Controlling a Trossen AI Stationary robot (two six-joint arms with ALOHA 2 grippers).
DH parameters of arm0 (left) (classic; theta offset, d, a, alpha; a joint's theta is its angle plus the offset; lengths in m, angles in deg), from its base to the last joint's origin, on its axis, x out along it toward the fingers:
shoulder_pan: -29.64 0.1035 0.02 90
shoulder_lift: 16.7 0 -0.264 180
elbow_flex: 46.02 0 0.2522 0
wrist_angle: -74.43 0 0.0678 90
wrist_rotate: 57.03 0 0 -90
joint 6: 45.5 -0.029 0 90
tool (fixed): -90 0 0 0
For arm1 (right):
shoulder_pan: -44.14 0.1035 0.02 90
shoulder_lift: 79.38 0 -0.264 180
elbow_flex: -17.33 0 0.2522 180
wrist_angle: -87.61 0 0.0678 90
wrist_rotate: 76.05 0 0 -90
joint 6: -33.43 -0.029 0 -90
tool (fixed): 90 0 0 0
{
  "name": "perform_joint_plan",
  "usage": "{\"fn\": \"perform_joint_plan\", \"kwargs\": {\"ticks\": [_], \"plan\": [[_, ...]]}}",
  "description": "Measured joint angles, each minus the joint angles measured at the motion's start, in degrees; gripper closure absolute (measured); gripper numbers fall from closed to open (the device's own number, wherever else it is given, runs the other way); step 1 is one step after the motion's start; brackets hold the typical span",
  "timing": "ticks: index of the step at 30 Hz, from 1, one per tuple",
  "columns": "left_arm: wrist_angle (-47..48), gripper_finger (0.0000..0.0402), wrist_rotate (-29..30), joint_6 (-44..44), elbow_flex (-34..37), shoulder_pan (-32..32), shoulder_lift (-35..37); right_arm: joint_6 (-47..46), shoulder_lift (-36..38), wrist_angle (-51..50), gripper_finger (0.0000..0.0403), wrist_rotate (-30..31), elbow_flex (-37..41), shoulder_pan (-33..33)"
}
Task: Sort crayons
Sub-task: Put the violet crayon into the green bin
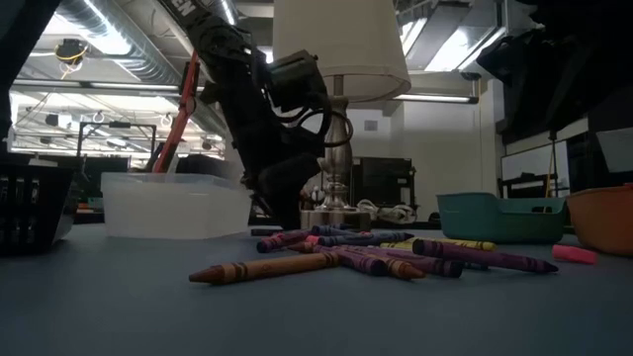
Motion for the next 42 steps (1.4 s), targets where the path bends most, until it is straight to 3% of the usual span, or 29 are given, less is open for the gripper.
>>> {"fn": "perform_joint_plan", "kwargs": {"ticks": [15, 25, 30, 38, 42], "plan": [[-0.44, 0.0392, 0.06, -0.50, 0.13, -0.04, 0.11, -0.06, 0.00, 0.02, 0.0247, -0.01, 0.00, 0.01], [-0.76, 0.0398, 0.00, -0.55, 0.43, 0.05, 2.88, 0.33, 0.47, -0.03, 0.0247, 0.33, 0.00, 0.02], [-2.19, 0.0397, -2.34, -0.48, 0.45, -0.21, 4.92, 0.57, 2.86, -0.26, 0.0247, 5.71, 0.00, 0.00], [-9.09, 0.0396, -8.96, -0.46, 0.35, -2.74, 4.90, 4.75, 5.07, -0.17, 0.0247, 19.97, -0.02, 0.00], [-16.00, 0.0396, -11.93, -0.37, 0.35, -4.13, 4.94, 8.58, 5.07, -0.13, 0.0247, 21.59, -0.02, 0.00]]}}
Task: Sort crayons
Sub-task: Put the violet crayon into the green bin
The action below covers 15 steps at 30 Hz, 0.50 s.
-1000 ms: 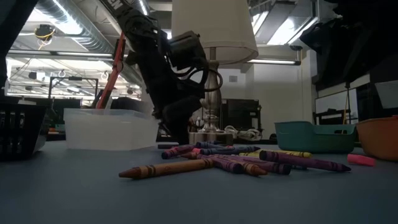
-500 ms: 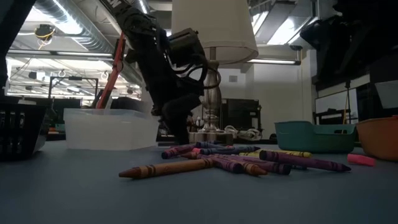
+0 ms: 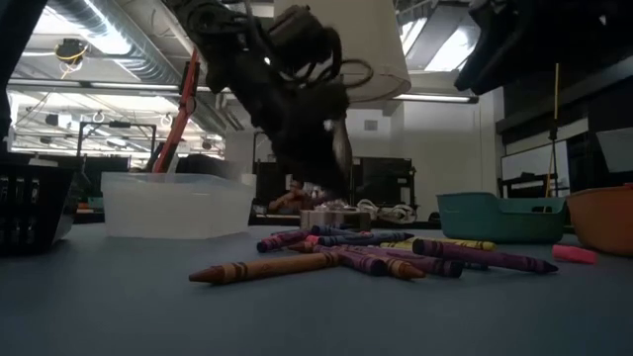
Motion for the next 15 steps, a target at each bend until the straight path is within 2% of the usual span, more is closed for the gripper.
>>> {"fn": "perform_joint_plan", "kwargs": {"ticks": [9, 15], "plan": [[-15.92, 0.0396, -3.26, -0.09, -0.02, -3.15, 0.04, 1.06, -0.24, 2.26, 0.0247, 0.03, 0.00, -0.02], [-21.00, 0.0395, -3.53, -0.11, -0.07, -5.30, 0.07, 1.31, -0.24, 8.22, 0.0247, 2.42, 0.00, -0.02]]}}
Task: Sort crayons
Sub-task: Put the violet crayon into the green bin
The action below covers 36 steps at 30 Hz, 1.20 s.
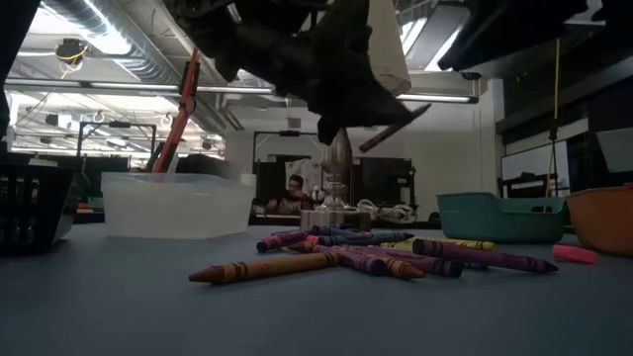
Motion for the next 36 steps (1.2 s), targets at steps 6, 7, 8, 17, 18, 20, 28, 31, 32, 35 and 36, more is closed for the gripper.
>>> {"fn": "perform_joint_plan", "kwargs": {"ticks": [6, 7, 8, 17, 18, 20, 28, 31, 32, 35, 36], "plan": [[-1.91, 0.0395, -0.02, -0.02, -0.02, -2.20, 0.04, 4.18, 0.00, 1.42, 0.0247, -0.10, 0.00, 0.00], [-2.07, 0.0395, -0.02, -0.04, -0.02, -2.55, 0.06, 4.53, 0.00, 1.42, 0.0247, -0.21, 0.00, 0.00], [-2.18, 0.0395, 0.00, -0.18, -0.02, -2.90, 0.07, 5.19, 0.00, 1.42, 0.0247, -0.43, 0.00, 0.00], [-3.43, 0.0395, -0.01, -3.14, -0.04, -5.78, 0.09, 7.43, 0.00, 4.32, 0.0247, -7.42, 0.00, 0.02], [-3.77, 0.0395, 0.01, -3.13, -0.04, -5.96, 0.09, 7.70, 0.00, 5.18, 0.0247, -8.60, 0.00, 0.03], [-4.48, 0.0395, 0.01, -3.20, -0.04, -6.29, 0.09, 8.78, 0.00, 6.59, 0.0247, -9.21, 0.00, 0.04], [-7.41, 0.0395, 0.02, -6.14, -0.04, -7.53, 0.11, 11.94, 0.00, 8.29, 0.0247, -9.67, 0.00, 0.04], [-7.85, 0.0395, 0.03, -6.21, -0.04, -7.60, 0.11, 11.96, 0.00, 8.31, 0.0247, -10.55, 0.00, 0.04], [-7.85, 0.0395, 0.04, -6.21, -0.04, -7.60, 0.11, 11.97, 0.00, 8.29, 0.0247, -11.11, 0.00, 0.04], [-7.85, 0.0395, 0.04, -6.19, -0.04, -7.60, 0.11, 11.98, 0.00, 8.31, 0.0249, -12.61, 0.01, 0.04], [-7.85, 0.0395, 0.04, -6.19, -0.04, -7.60, 0.11, 11.98, 0.00, 8.31, 0.0251, -12.73, 0.00, 0.04]]}}
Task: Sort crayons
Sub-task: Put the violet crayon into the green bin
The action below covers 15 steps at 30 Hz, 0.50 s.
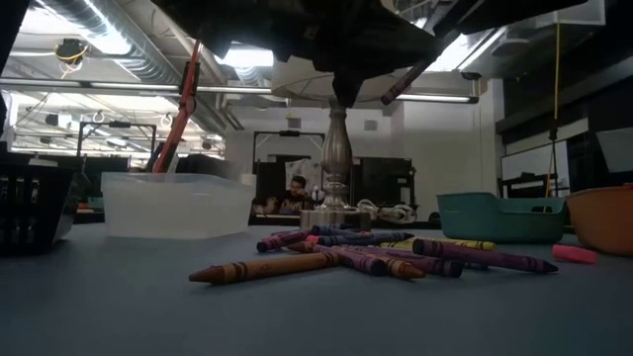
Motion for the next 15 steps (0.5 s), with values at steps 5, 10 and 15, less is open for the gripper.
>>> {"fn": "perform_joint_plan", "kwargs": {"ticks": [5, 10, 15], "plan": [[-0.87, 0.0395, -0.02, 0.00, 0.00, 0.00, 0.01, 0.02, -0.02, -0.02, 0.0283, 0.00, 0.00, 0.00], [-0.83, 0.0395, -0.02, 0.02, 0.00, 0.02, 0.04, 0.02, -0.02, -0.02, 0.0322, 0.09, 0.00, -0.02], [-0.79, 0.0395, -0.01, 0.04, 0.00, -0.22, 0.04, 0.11, -0.02, -0.02, 0.0351, 0.15, 0.00, -0.04]]}}
